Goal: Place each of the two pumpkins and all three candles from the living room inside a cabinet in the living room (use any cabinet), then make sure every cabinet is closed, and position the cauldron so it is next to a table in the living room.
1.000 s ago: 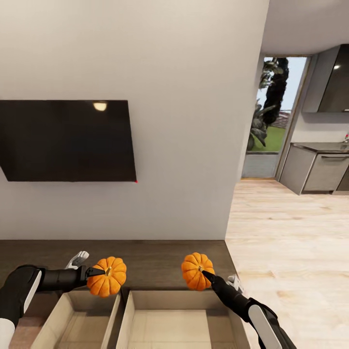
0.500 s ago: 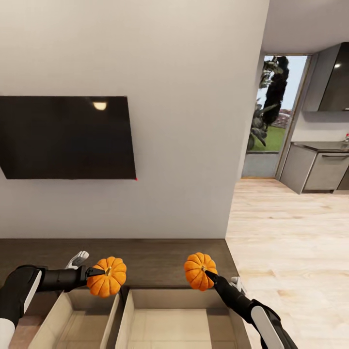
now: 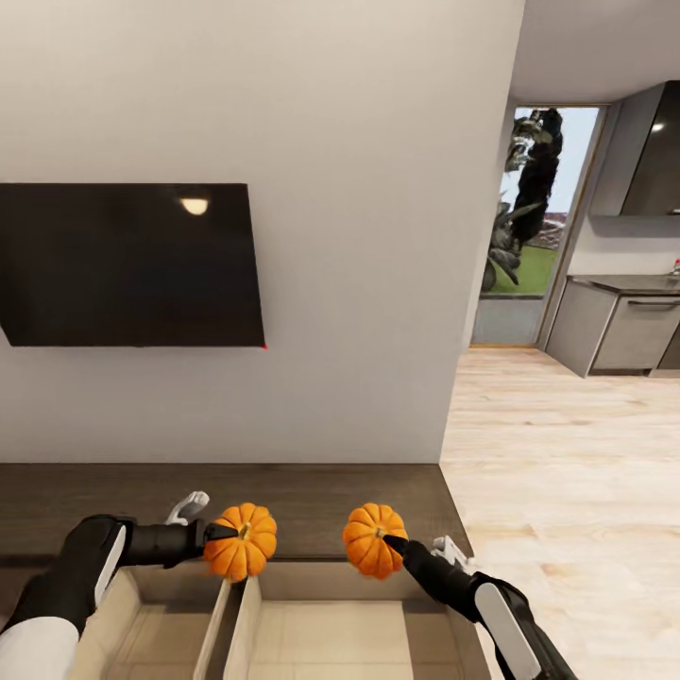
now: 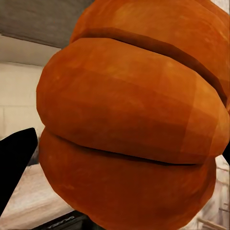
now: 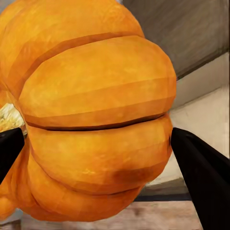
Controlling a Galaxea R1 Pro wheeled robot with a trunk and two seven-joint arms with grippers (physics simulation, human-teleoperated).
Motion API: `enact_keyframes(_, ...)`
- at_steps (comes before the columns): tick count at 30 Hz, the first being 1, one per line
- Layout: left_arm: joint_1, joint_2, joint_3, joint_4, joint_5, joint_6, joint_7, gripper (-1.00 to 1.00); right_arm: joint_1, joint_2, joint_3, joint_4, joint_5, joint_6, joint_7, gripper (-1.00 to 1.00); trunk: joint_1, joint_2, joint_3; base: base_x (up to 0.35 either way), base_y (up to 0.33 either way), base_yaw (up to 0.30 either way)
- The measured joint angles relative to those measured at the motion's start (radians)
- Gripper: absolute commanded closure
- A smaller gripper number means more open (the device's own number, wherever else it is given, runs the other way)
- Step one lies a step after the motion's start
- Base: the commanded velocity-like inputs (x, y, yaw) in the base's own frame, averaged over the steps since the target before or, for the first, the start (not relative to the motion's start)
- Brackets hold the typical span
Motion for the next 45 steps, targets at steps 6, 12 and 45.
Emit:
enact_keyframes(6, -0.002, -0.13, -0.012, -0.048, 0.0, -0.013, 0.342, 1.0, -0.053, 0.01, 0.017, -0.124, 0.0, 0.169, -0.416, 1.0, 0.0, 0.0, 0.0, 0.0, 0.0, 0.0)
enact_keyframes(12, -0.002, -0.216, -0.013, -0.051, 0.003, -0.087, 0.588, 1.0, -0.058, 0.012, 0.044, -0.2, -0.011, 0.213, -0.599, 1.0, 0.0, 0.0, 0.0, 0.0, 0.0, 0.0)
enact_keyframes(45, -0.002, -0.344, -0.078, 0.221, 0.011, -0.345, 0.901, 1.0, -0.153, 0.166, 0.218, 0.091, 0.092, 0.084, -0.919, 1.0, 0.123, -0.224, -0.1, 0.0, 0.0, 0.0)
